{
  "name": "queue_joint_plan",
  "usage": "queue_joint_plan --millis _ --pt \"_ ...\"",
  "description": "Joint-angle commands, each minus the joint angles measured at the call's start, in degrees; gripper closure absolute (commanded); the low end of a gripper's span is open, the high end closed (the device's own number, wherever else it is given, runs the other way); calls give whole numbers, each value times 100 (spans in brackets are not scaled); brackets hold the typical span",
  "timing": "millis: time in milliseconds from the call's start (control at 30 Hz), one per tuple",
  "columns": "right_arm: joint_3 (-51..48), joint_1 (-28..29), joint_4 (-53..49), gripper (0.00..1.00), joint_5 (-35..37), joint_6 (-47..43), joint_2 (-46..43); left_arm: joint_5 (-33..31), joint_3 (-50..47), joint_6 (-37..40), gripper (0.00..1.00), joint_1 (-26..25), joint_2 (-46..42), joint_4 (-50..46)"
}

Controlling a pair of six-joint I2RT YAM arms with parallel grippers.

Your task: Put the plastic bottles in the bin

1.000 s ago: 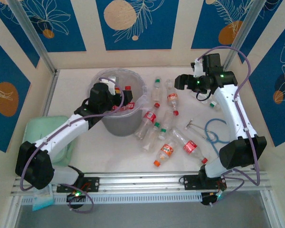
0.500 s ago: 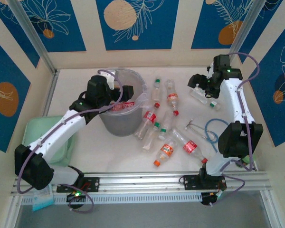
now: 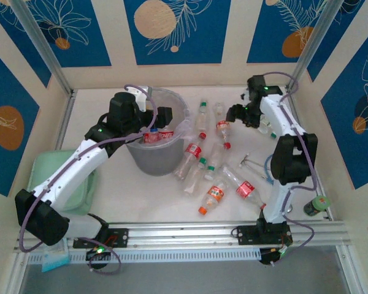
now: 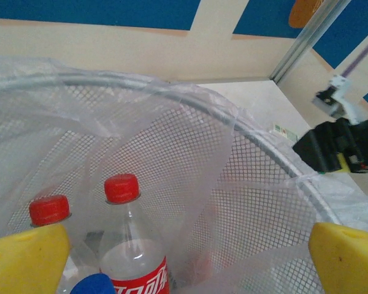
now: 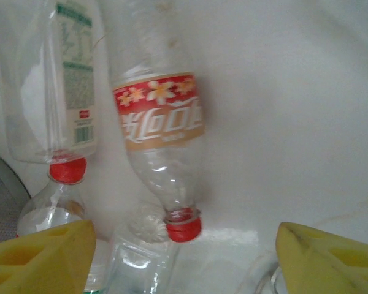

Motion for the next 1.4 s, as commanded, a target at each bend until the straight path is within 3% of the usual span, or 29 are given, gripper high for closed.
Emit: queue_joint_plan --millis 0,167,300,500,833,1133,1367 --pt "472 180 -76 13 -273 -181 568 108 153 126 1 17 -245 -275" --pt "831 224 136 2 -269 35 1277 264 239 131 1 45 -330 -483" --pt "934 253 304 2 -410 188 1581 375 206 75 1 45 -400 -554" --pt "915 252 277 10 -335 363 1825 168 -68 -36 1 53 -663 -498" --pt "293 96 571 32 -279 524 1291 255 -167 -266 1 62 -667 -352" --pt "-250 -196 625 42 -333 520 249 90 600 -628 3 71 -303 -696" --pt "-747 -111 787 47 -889 679 -920 460 1231 -1301 4 80 -89 -492"
